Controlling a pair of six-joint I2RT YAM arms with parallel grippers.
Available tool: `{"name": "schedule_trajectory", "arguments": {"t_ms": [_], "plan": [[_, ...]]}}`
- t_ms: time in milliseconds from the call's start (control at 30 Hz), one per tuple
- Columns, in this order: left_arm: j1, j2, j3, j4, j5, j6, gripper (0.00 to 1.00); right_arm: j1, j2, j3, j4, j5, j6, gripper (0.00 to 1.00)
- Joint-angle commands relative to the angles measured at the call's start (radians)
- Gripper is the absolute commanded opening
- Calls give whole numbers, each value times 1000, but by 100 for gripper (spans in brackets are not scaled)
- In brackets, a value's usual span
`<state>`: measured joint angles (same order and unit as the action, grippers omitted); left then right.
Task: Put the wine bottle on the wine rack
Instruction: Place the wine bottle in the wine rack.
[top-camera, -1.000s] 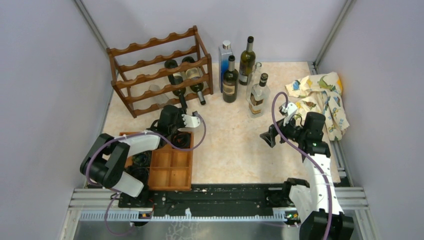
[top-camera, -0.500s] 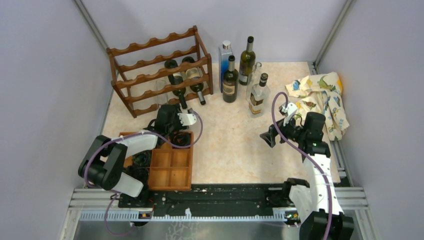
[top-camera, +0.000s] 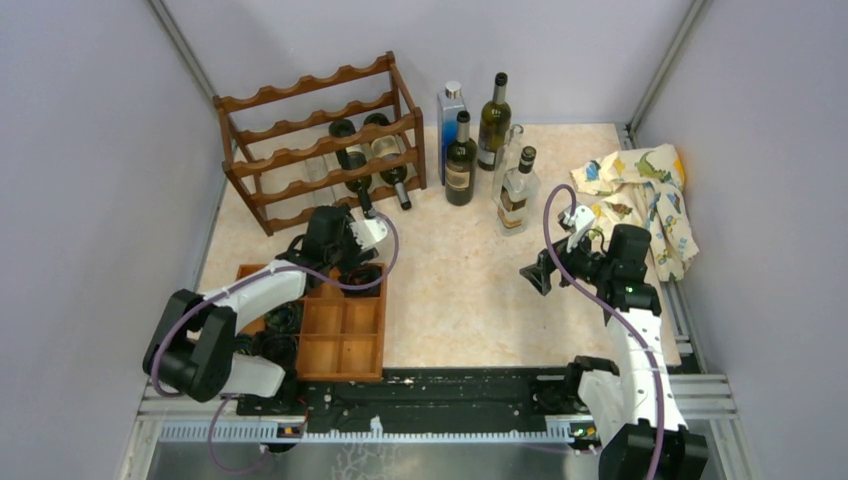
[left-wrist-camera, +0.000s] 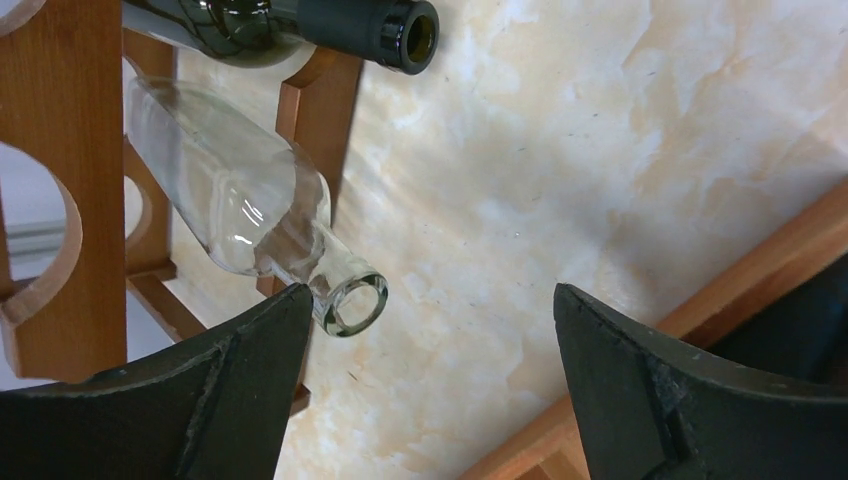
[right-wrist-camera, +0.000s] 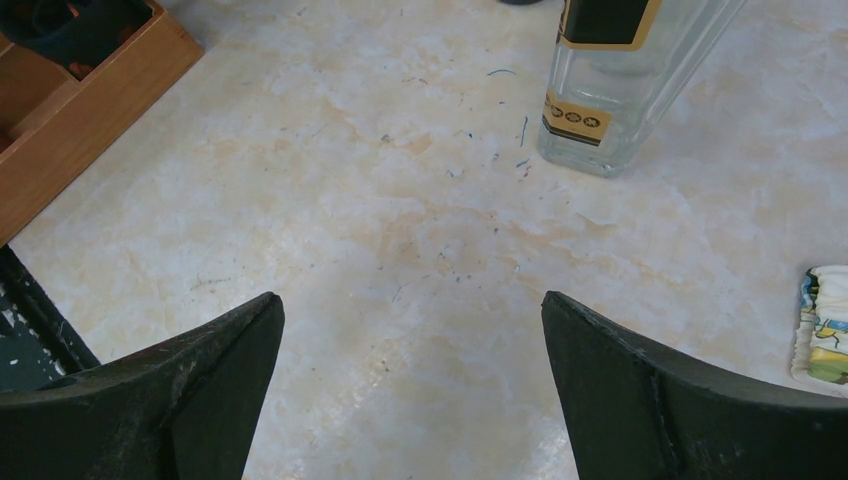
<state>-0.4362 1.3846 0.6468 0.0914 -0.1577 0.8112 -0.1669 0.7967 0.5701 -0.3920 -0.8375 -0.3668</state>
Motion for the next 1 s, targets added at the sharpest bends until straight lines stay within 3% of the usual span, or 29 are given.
{"name": "schedule_trajectory", "arguments": {"t_ms": [0,267,667,833,967], "plan": [[3,-67,50,-87,51,-140,96,-8,-19,17,14,-20,-17,98],[13,-141,102,-148,25,-352,98,-8,-20,17,15,-25,-18,98],[31,-218,238,-380,6,-964,96,-8,-28,17,13,-21,-21,98],[40,-297,199,-416,-5,-1228,92,-8,-30,16,13,-21,-21,98],[52,-410,90,-345,-16,-1406,88,-7,-30,16,13,-23,-21,98]]}}
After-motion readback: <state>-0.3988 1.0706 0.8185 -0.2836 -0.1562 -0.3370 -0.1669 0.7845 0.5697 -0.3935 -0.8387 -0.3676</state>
